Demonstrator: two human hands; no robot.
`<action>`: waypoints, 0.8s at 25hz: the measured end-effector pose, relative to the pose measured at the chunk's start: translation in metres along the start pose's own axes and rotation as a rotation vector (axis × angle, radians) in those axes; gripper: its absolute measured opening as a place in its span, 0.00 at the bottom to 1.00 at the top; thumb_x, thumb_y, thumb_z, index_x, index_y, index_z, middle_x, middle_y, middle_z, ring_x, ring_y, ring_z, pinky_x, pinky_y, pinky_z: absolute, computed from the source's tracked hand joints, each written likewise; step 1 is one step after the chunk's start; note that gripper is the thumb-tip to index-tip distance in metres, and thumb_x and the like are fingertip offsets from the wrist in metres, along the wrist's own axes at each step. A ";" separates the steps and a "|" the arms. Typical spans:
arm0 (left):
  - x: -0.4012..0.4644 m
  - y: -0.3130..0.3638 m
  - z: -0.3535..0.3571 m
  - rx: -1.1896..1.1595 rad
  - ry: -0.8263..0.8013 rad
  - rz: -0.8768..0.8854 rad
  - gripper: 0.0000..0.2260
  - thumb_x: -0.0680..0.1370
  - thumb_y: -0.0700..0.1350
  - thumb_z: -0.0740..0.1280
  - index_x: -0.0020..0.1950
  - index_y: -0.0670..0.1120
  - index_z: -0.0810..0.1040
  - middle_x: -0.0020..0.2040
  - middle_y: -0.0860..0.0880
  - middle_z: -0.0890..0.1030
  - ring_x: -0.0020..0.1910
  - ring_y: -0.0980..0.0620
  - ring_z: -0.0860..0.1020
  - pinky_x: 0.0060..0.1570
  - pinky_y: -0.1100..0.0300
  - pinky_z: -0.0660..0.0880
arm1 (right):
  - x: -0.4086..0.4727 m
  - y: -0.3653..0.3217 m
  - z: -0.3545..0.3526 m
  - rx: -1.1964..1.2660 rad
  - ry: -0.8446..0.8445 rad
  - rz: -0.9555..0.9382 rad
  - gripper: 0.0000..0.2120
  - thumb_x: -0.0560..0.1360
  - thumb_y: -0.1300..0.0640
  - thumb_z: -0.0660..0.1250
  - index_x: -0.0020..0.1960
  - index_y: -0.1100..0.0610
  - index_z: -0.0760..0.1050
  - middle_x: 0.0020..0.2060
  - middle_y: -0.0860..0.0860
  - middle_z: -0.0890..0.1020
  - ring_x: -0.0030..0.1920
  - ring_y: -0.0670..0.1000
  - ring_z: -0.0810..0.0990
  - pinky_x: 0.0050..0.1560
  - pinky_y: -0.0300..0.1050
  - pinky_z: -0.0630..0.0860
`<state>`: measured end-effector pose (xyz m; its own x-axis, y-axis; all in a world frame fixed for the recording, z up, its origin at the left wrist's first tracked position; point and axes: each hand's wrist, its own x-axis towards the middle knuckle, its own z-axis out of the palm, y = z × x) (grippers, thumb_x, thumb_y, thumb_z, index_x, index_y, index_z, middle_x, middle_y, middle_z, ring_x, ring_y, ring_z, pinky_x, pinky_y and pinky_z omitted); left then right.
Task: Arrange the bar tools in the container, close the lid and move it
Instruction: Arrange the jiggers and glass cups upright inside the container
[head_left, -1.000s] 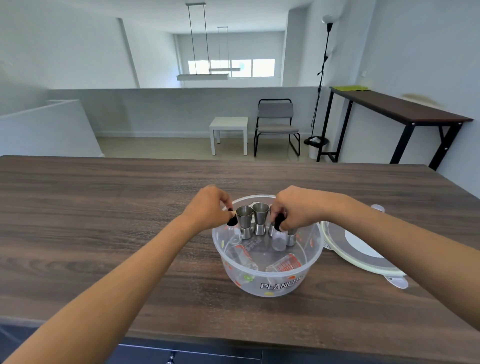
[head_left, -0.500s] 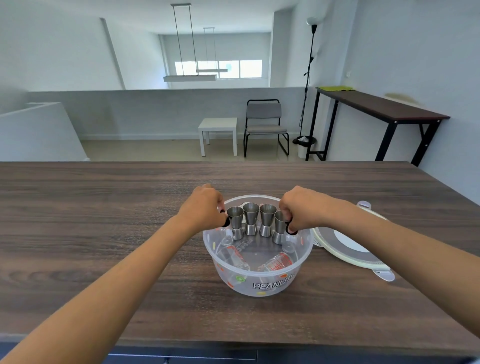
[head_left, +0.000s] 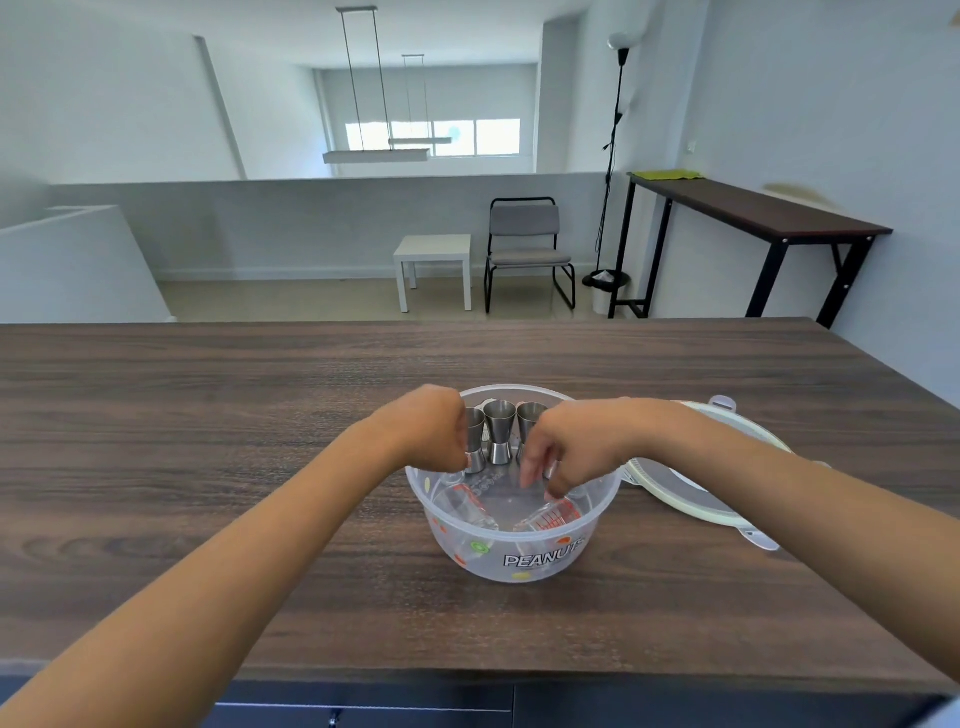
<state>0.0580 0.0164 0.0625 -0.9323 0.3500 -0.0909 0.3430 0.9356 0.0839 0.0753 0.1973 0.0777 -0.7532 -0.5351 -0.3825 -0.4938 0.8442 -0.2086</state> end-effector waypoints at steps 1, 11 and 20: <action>-0.001 0.002 0.002 0.034 -0.065 0.014 0.09 0.71 0.43 0.65 0.44 0.39 0.81 0.43 0.44 0.82 0.40 0.48 0.76 0.47 0.54 0.79 | 0.001 -0.003 0.001 0.012 -0.073 -0.009 0.17 0.69 0.59 0.70 0.58 0.50 0.79 0.51 0.49 0.83 0.52 0.49 0.80 0.55 0.43 0.74; 0.008 0.016 0.013 0.116 -0.341 -0.031 0.07 0.72 0.43 0.66 0.37 0.41 0.79 0.43 0.41 0.83 0.30 0.52 0.71 0.26 0.62 0.67 | 0.012 0.002 0.015 -0.085 -0.289 0.059 0.20 0.72 0.62 0.66 0.64 0.54 0.74 0.57 0.53 0.80 0.49 0.49 0.74 0.53 0.39 0.69; 0.011 0.008 0.010 -0.193 -0.124 0.005 0.09 0.69 0.42 0.70 0.46 0.38 0.82 0.40 0.46 0.78 0.39 0.49 0.74 0.44 0.54 0.76 | 0.012 0.010 0.010 -0.052 -0.077 0.012 0.21 0.64 0.58 0.72 0.56 0.50 0.76 0.48 0.51 0.80 0.45 0.50 0.76 0.47 0.43 0.73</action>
<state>0.0519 0.0282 0.0520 -0.9056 0.3685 -0.2101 0.3081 0.9118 0.2715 0.0658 0.1990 0.0615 -0.7247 -0.5194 -0.4529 -0.5083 0.8466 -0.1577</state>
